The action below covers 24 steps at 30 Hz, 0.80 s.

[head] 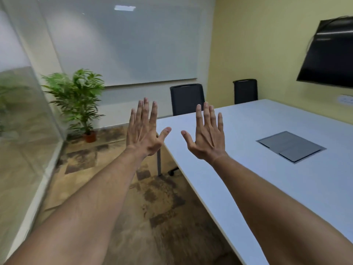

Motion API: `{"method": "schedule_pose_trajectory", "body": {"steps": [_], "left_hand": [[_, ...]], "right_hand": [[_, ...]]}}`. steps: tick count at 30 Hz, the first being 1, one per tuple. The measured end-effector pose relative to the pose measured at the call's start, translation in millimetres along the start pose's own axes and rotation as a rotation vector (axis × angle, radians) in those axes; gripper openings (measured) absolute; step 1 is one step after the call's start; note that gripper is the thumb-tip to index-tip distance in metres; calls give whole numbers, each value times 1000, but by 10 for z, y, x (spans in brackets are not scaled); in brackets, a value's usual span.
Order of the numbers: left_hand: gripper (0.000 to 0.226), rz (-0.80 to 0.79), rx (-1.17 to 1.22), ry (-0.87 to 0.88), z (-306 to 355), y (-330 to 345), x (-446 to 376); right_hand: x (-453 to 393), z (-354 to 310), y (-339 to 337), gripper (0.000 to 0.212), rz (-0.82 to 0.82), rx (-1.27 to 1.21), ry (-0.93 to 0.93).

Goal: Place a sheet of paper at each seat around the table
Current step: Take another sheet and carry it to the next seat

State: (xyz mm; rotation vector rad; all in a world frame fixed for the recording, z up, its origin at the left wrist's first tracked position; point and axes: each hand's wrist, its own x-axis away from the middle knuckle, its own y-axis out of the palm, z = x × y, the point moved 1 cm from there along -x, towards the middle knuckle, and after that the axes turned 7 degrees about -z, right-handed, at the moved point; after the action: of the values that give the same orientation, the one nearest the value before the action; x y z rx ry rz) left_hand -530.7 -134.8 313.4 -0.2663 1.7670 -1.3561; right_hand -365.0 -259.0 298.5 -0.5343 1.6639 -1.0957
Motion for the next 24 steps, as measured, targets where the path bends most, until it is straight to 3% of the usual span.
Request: {"method": "schedule_pose_trajectory", "body": {"steps": [8, 24], "left_hand": [[88, -42, 137, 200, 173, 888, -904], [85, -200, 318, 561, 1357, 2552, -2435]], "right_hand": [[-473, 424, 561, 90, -55, 130, 209], [-1024, 1800, 1594, 91, -125, 195, 608]]}}
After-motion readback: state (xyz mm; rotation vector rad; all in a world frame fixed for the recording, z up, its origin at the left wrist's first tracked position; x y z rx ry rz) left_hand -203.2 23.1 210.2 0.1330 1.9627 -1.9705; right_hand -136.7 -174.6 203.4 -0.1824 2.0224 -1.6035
